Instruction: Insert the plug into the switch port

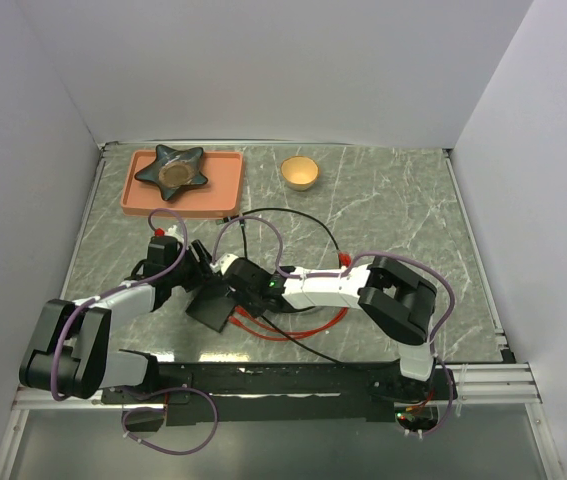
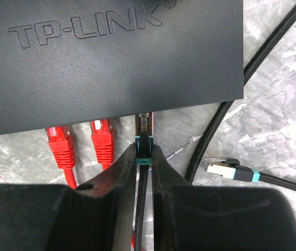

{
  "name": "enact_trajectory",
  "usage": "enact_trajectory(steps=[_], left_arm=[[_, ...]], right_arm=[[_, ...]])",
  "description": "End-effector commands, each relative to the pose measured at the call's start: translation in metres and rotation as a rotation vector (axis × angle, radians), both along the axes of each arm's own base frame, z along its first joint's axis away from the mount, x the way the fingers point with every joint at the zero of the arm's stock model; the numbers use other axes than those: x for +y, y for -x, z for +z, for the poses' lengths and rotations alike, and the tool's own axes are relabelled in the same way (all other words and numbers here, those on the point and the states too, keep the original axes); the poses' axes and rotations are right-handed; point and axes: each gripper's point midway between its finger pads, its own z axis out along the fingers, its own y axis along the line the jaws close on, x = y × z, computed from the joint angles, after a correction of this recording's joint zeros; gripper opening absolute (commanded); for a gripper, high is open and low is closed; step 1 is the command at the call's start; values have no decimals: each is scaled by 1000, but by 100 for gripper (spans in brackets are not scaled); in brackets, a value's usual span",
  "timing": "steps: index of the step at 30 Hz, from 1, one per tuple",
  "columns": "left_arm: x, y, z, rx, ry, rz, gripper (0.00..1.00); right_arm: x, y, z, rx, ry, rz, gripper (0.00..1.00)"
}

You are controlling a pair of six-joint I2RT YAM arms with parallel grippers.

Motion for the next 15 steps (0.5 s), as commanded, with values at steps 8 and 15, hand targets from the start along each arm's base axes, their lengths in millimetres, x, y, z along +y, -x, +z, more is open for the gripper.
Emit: enact_trajectory(steps=[8,15], left_arm=[[-12,13,-4,28,33,-85,64],[-12,17,-4,31,39,-92,63]], right_arm=[[27,-12,21,-92,-92,85,0],[36,-17,34,-100,-135,110,0]])
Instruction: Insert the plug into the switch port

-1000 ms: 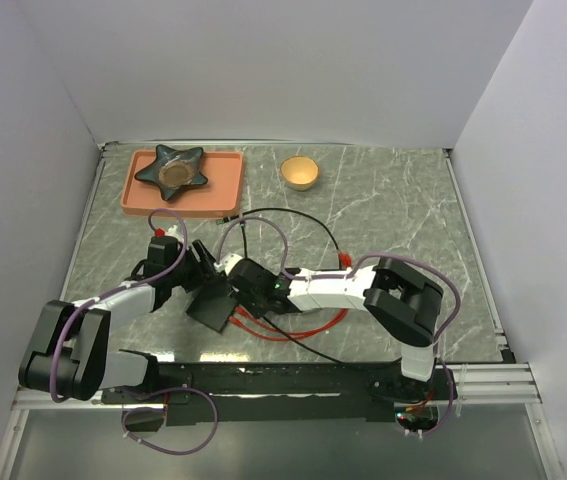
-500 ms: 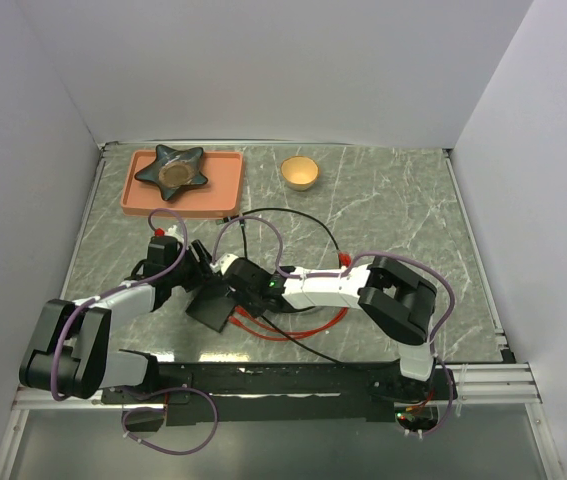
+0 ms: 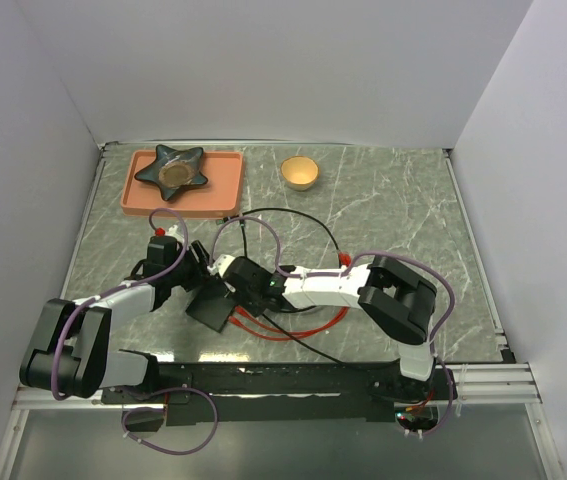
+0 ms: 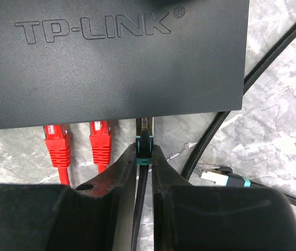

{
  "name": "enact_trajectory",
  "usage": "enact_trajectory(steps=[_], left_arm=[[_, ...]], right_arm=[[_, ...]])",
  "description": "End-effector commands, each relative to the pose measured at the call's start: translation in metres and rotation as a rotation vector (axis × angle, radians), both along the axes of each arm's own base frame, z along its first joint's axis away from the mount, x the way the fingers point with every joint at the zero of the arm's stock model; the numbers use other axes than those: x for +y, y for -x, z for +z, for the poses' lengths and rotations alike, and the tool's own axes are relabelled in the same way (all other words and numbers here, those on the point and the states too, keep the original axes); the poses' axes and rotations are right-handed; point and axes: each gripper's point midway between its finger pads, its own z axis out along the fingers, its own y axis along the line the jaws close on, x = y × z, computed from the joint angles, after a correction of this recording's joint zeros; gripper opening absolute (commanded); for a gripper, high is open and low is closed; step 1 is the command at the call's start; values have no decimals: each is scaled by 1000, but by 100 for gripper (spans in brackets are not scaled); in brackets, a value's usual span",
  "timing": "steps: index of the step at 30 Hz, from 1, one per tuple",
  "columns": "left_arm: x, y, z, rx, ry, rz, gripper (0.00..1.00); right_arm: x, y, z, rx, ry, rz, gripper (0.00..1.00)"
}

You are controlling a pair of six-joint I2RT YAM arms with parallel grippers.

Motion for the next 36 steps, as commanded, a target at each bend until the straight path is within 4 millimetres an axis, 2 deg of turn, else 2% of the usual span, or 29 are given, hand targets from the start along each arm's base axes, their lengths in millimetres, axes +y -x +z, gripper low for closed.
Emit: enact_trajectory(steps=[1,15,22,31,36], left_arm=[[-12,16,-2,35,45,-68,62],[-24,23,-1,39,77,-104,58],[-40,29,7,33,114,-147,56],[-56,43,6,61,153,-195,50],[-64,49,7,68,163,-206,50]], right_arm=[[34,-18,34,-65,-158,26,0],[53,-33,58,-69,-280,27,0],[67,-48,73,-76,-351,43,0],[82,-70,98,-93,-435,25,0],[92,-73,102,-92,-455,28,0]])
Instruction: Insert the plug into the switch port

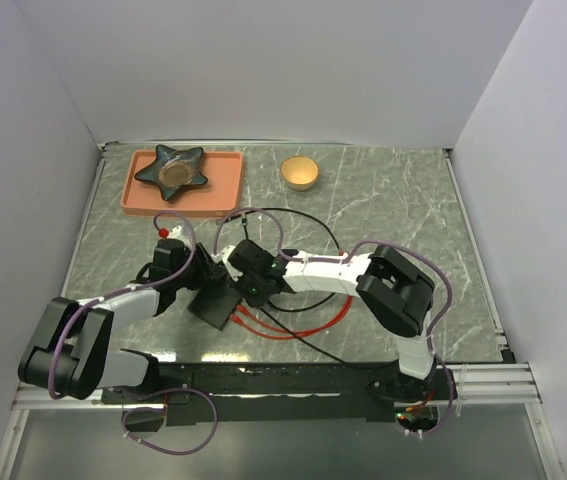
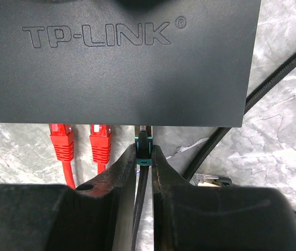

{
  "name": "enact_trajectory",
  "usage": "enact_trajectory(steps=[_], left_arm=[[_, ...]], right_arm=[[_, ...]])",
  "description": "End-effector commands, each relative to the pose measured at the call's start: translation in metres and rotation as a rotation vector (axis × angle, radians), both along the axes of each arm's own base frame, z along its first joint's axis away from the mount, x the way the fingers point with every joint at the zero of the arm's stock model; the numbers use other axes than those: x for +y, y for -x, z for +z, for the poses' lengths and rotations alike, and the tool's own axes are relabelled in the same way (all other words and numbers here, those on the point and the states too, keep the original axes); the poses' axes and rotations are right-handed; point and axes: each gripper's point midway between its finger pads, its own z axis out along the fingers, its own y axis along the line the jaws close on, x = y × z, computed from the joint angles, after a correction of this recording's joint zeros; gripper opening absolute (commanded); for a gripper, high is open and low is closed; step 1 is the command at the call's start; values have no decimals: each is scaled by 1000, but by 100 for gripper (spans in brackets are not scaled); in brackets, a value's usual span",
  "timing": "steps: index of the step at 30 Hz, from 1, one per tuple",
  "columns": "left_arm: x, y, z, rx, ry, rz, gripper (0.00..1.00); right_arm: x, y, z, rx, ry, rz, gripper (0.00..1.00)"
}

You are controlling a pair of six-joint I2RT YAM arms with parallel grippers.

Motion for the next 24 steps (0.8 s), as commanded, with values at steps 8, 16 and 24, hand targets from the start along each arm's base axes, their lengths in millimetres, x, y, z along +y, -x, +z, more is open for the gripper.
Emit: enact_trajectory(steps=[8,16,24], left_arm=[[-68,57,14,131,221,-236,49],[-49,39,28,71,111,-149,70],[-2,14,47,17,29,61,86]], right_arm=[[105,-64,98,-212,-416,-3,0],[74,-57,84,-202,-315,-47,7],[23,-46,74,-200,-228,-135,47]])
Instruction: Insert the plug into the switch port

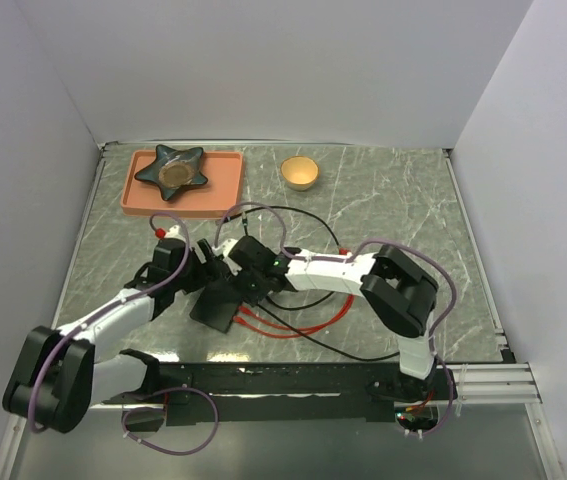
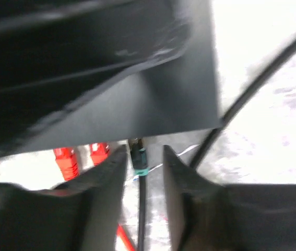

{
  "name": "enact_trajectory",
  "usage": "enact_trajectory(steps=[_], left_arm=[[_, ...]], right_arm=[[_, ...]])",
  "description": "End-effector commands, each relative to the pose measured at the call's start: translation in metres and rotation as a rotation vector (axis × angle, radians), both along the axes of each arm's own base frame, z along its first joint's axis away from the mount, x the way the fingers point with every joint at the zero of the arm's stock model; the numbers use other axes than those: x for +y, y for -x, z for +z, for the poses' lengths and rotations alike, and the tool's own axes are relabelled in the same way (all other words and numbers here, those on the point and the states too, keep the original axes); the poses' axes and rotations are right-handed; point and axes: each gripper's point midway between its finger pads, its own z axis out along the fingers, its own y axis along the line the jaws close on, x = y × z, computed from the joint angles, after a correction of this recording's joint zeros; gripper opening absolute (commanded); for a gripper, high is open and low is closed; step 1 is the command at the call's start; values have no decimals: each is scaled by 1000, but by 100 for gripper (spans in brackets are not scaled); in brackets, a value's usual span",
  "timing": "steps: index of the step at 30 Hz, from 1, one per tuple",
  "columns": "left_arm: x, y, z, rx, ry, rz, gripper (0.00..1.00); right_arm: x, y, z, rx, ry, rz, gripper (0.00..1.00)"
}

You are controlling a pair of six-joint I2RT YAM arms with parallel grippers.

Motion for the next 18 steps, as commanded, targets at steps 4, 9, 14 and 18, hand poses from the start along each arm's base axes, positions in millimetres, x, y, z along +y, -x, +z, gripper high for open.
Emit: enact_trajectory(steps=[4,9,14,18], left_arm=[[15,1,33,-3,12,68,89],[26,-11,82,-112,-2,104,90],[28,-26,165,-228,-10,103,91],[26,-38,227,-325,26,117,91]], right_arm=[[6,-31,71,-180,-203,-128,75],[-14,-36,92,-216,-226,-178,94],[-28,-53,118,-225,-269,-240,99],[-35,-66,130,-221,-296,-289,99]])
